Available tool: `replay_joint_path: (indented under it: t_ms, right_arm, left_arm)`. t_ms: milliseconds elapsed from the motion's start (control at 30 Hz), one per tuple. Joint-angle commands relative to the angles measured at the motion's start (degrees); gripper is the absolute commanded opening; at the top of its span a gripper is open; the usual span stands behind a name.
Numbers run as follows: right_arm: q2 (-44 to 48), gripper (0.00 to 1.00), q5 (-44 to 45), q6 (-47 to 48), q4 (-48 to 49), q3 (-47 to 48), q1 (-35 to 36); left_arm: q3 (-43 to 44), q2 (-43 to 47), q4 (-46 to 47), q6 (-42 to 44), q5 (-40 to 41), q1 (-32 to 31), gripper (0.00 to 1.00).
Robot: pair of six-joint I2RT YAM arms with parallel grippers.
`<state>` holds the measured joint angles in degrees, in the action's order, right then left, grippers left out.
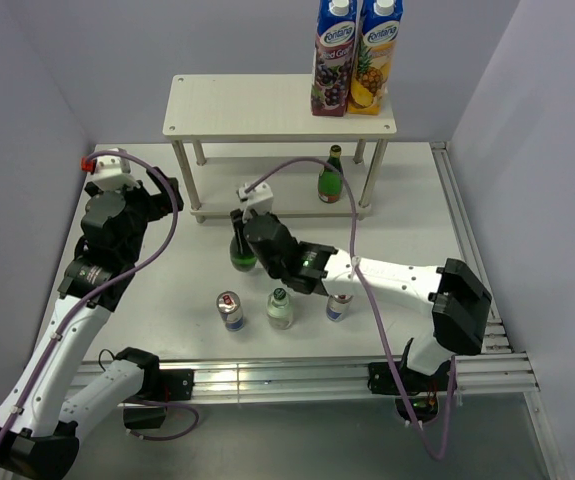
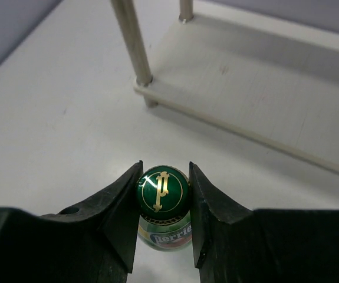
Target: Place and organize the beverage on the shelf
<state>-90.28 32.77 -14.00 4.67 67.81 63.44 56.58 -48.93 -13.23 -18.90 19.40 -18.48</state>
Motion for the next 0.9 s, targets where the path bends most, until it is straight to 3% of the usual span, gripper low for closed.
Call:
replay_joint_path:
  t_ms: [0, 400, 867]
  right_arm:
    - [1.43, 0.00, 1.24, 3.27, 8.25, 8.46, -3.49]
    - [-5.52, 0.00, 2.73, 8.11, 8.52, 20.16, -16.24]
    - [-8.77, 0.00, 7.48, 10.66, 16.42, 15.43, -24.85]
  left_arm:
    - [0.47, 1.11, 1.02, 0.97, 0.20, -0.15, 0.99]
    - [0.38, 1.20, 1.02, 1.05, 0.38, -0.15, 0.99]
    - [0.20, 0.67, 1.28, 0.97, -0.15, -0.24, 0.99]
